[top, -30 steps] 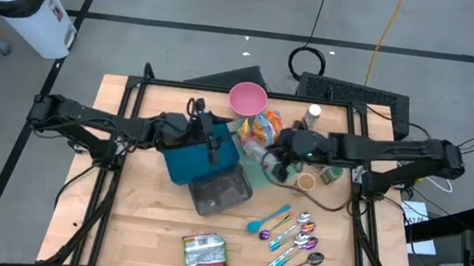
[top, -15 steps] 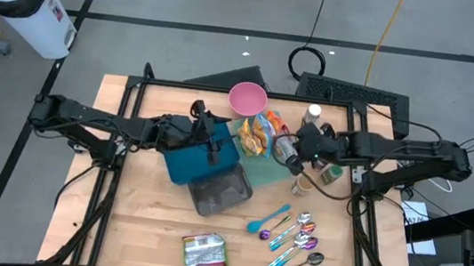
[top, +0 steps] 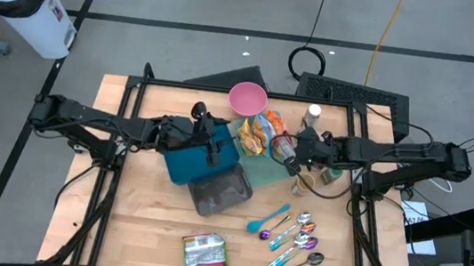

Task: Pick & Place Food Item
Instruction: Put the red noodle pack into the green bin

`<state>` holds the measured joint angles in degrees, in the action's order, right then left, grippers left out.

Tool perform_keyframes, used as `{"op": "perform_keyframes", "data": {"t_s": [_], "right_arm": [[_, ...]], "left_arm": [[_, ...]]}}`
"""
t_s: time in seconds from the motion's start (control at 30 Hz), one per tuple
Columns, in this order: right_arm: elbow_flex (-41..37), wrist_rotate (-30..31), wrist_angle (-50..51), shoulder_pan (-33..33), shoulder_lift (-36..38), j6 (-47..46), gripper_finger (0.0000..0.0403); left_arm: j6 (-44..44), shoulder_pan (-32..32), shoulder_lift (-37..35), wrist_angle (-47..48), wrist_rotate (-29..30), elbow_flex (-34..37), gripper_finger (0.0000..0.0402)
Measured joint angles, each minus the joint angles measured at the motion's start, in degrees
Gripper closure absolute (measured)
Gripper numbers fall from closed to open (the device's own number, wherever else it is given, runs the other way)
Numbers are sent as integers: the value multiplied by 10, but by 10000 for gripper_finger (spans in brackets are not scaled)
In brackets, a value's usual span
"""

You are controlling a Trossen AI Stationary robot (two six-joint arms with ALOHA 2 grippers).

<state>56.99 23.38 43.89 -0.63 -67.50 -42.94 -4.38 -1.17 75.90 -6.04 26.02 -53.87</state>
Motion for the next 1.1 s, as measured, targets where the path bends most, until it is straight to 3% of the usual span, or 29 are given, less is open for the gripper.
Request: {"op": "perform_keyframes", "data": {"t_s": [0.37, 0.67, 1.1], "right_arm": [[-33, -28, -23, -23, 0, -5, 403], [-78, -113, -74, -54, 0, 23, 403], [-106, -117, -128, -88, 0, 70, 403]], "left_arm": [[4, 0, 0, 5, 0, 0, 163], [4, 0, 0, 5, 0, 0, 162], [4, 0, 0, 5, 0, 0, 162]]}}
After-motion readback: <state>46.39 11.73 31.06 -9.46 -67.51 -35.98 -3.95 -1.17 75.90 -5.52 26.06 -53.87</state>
